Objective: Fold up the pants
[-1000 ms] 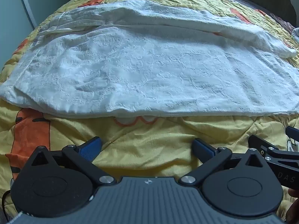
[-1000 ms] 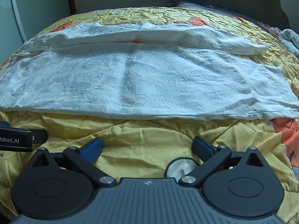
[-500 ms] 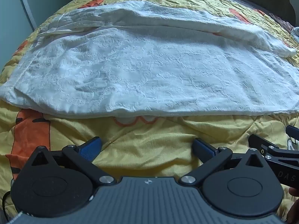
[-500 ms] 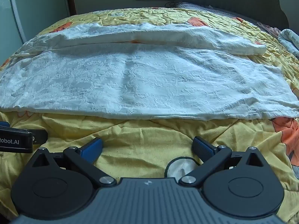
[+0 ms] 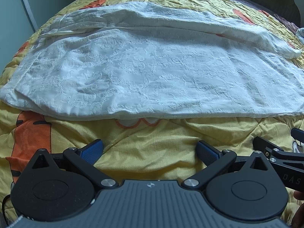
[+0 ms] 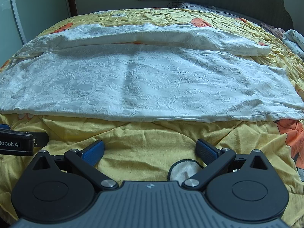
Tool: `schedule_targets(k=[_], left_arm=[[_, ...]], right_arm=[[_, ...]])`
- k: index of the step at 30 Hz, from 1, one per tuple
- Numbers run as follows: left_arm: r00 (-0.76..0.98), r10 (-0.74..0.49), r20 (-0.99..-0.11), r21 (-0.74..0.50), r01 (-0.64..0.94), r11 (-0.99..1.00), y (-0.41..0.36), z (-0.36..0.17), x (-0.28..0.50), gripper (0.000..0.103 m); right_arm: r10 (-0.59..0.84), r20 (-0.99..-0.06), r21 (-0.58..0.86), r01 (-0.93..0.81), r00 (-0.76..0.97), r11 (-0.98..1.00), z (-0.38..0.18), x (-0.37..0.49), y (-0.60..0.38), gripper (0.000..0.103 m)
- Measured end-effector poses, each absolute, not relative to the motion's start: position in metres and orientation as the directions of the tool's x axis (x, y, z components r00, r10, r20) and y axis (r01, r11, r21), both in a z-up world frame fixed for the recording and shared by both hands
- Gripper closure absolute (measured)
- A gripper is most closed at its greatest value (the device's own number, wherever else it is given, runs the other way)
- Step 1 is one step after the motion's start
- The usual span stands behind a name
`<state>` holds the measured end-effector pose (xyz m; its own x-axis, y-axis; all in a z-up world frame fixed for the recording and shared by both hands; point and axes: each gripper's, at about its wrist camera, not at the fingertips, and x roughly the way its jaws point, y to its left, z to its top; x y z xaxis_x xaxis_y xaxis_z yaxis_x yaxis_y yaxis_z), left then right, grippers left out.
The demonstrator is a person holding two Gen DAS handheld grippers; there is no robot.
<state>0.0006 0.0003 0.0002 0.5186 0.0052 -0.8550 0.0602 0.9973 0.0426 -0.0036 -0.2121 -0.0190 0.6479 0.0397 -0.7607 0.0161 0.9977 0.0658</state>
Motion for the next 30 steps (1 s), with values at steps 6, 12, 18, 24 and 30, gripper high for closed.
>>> schedule_targets(k=[6, 12, 18, 24, 30], left_arm=[[0.524, 0.006, -0.852, 0.043, 0.059, 0.997, 0.0001, -0.0001, -0.0001, 0.000], [0.525, 0.005, -0.851, 0.043, 0.059, 0.997, 0.0001, 0.0000, 0.0001, 0.000], [0.526, 0.005, -0.851, 0.043, 0.059, 0.997, 0.0002, -0.0001, 0.0006, 0.000], [0.526, 0.005, -0.850, 0.043, 0.060, 0.997, 0.0002, -0.0001, 0.0008, 0.000], [0.526, 0.005, -0.850, 0.043, 0.059, 0.997, 0.0000, -0.0002, 0.0005, 0.000]], right_arm=[[0.040, -0.759, 0.066, 0.016, 0.650, 0.998, -0.0192, -0.0040, -0.2121, 0.000], [0.040, -0.759, 0.066, 0.015, 0.650, 0.998, -0.0158, -0.0046, -0.2146, 0.000], [0.040, -0.758, 0.066, 0.016, 0.651, 0.998, -0.0185, -0.0040, -0.2130, 0.000], [0.040, -0.758, 0.066, 0.016, 0.651, 0.998, -0.0182, -0.0037, -0.2130, 0.000], [0.040, -0.757, 0.066, 0.016, 0.652, 0.998, -0.0193, -0.0038, -0.2125, 0.000]])
